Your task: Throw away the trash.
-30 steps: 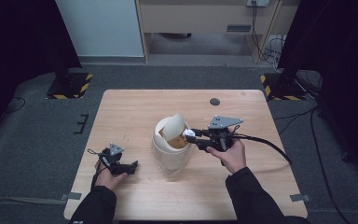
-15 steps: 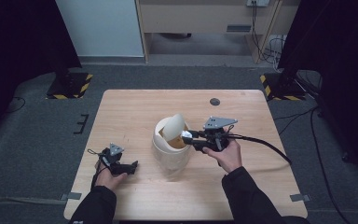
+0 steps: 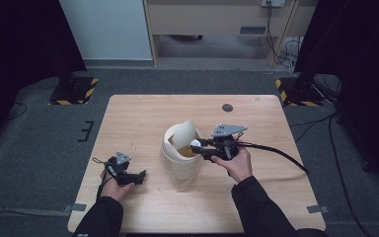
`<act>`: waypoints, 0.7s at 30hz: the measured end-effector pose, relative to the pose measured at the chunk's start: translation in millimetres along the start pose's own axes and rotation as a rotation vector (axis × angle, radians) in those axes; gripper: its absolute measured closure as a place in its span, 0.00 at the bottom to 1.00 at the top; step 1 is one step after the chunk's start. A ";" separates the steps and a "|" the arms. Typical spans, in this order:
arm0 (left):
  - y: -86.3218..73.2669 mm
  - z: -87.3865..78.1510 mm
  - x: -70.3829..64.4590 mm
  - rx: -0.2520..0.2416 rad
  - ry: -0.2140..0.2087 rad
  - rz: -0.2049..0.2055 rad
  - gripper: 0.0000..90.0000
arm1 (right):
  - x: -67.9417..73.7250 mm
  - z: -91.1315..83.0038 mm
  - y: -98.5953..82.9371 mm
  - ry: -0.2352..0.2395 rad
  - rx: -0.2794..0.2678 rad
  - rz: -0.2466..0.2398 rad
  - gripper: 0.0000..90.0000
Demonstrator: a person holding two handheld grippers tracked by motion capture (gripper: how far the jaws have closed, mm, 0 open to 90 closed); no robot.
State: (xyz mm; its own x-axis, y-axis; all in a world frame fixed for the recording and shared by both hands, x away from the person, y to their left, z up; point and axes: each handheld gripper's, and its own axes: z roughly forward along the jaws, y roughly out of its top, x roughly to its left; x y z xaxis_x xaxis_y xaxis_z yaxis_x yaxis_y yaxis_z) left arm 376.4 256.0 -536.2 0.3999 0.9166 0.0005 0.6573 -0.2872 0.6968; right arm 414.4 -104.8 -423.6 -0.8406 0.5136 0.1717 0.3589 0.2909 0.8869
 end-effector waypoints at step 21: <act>0.0 0.0 0.0 0.000 0.000 0.000 0.00 | -9.7 -51.6 4.3 -0.118 -0.083 -0.014 0.36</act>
State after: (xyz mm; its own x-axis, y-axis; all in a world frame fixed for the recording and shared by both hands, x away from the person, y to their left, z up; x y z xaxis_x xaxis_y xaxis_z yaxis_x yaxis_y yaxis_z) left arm 376.4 256.0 -536.3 0.3997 0.9167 0.0006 0.6572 -0.2870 0.6969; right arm 403.2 -150.1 -399.3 -0.7899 0.6030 0.1118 0.3089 0.2336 0.9220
